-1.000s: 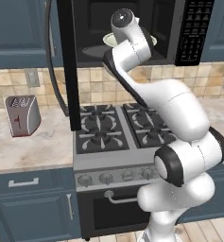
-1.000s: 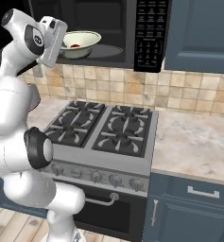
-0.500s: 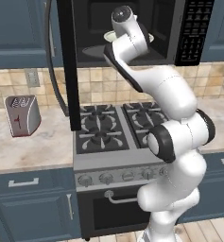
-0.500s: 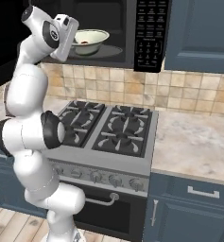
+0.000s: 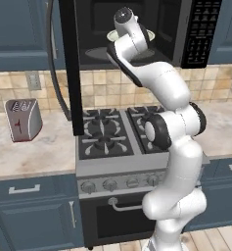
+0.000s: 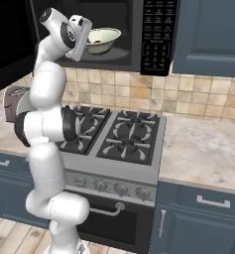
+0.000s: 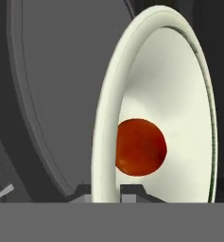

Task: Pick the tomato from the sink and place it in the bowl. Then pick the bowl and place it in the microwave. Then close the microwave door and press the start button.

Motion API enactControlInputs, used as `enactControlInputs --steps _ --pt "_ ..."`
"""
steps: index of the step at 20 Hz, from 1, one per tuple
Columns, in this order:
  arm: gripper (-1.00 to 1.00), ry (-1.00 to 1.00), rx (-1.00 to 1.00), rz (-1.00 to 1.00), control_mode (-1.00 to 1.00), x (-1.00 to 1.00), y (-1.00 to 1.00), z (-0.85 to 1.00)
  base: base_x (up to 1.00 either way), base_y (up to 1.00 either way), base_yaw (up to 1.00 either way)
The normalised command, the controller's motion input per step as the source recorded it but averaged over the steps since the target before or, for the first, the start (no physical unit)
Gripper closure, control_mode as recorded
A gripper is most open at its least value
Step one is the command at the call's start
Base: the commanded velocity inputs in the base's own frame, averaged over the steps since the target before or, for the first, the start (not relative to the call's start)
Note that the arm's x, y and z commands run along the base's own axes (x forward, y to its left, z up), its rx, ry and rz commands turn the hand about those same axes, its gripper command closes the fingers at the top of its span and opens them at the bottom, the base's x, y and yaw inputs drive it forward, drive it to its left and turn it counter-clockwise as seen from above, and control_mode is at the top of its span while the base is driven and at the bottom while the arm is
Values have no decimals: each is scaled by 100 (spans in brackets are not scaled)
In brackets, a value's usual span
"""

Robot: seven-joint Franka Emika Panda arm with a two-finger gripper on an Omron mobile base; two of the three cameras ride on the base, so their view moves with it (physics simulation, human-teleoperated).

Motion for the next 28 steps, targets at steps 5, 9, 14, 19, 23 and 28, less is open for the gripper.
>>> enactControlInputs --steps 5,9,14,19,23,28 --pt "100 10 1 0 -100 30 -11 -8 0 0 0" --pt "-100 7 2 1 -100 -6 -1 -6 0 0 0" --pt "-100 0 2 0 -100 -22 0 0 0 0 0" --pt "-100 -16 1 1 -100 -98 0 -44 0 0 0" --pt "-100 -31 0 2 -100 -100 5 -74 0 0 0" --pt "-100 -29 0 5 -100 -100 0 -90 0 0 0"
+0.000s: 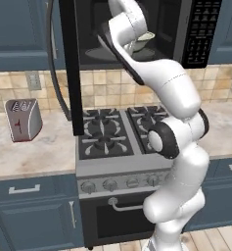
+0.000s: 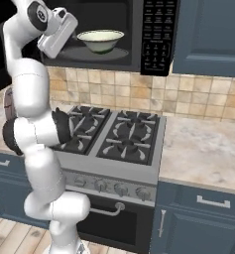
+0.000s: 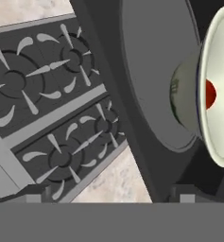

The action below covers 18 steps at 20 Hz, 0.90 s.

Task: Pick the tomato from the sink and place it in the bowl. Then pick the bowl and place it in the microwave. Then close the microwave door and press the start button.

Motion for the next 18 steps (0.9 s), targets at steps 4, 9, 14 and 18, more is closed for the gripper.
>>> enactControlInputs --steps 4,9,14,18 --pt "-100 -26 0 5 -100 -100 0 -77 0 0 0" --pt "-100 -20 0 3 -100 -100 -4 -60 0 0 0" --pt "-100 -15 1 5 -100 -100 -26 -27 0 0 0" --pt "-100 -4 -1 8 -100 -100 2 -54 0 0 0"
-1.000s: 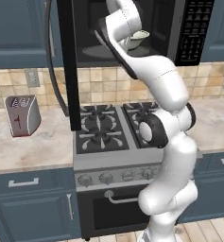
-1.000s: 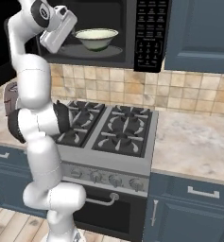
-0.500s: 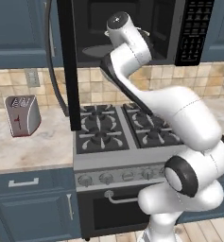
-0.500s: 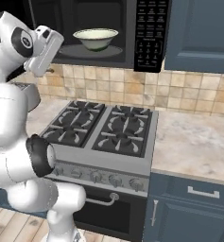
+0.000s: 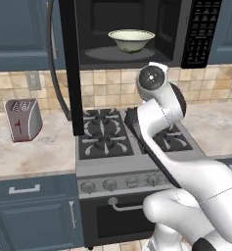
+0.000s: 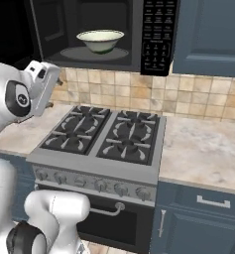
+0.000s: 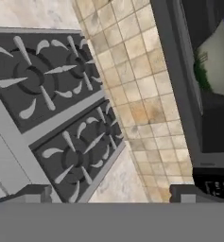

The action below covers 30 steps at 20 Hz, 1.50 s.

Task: Pick the tomato from the sink and place it in the bowl. Then pick the bowl and place it in the microwave. Then close the microwave door and press the start button.

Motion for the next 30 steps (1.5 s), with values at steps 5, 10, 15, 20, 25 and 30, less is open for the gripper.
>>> enactControlInputs --steps 5,10,15,20,25,30 --pt "-100 0 -6 11 -100 -100 27 -86 0 0 0" --pt "-100 -4 -14 19 -100 -100 68 -19 0 0 0" --pt "-100 -5 -29 18 -100 -100 98 -17 0 0 0" --pt "-100 0 -27 5 -100 -75 98 -21 0 0 0" --pt "-100 0 -17 0 -100 -34 87 -5 0 0 0" --pt "-100 0 -17 -8 -100 7 100 5 0 0 0"
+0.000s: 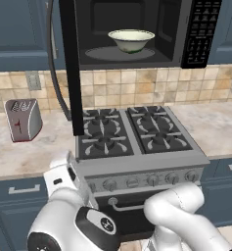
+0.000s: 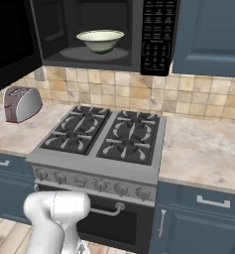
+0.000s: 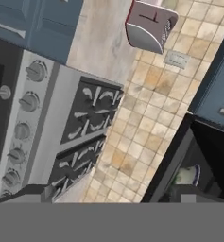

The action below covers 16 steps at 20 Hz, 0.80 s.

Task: Pick the tomato from the sink and place it in the bowl. Then pick the bowl and place it in the microwave. Then close the microwave door and press the start button.

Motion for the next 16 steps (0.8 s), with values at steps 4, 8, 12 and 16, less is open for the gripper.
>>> enactControlInputs --steps 4,8,12,16 --pt "-100 0 -14 -11 -100 17 96 22 0 0 0" --pt "-100 6 -5 -14 -100 52 49 54 0 0 0" --pt "-100 9 -1 -16 -100 71 17 69 0 0 0" --pt "-100 9 0 -11 -100 76 -1 42 0 0 0"
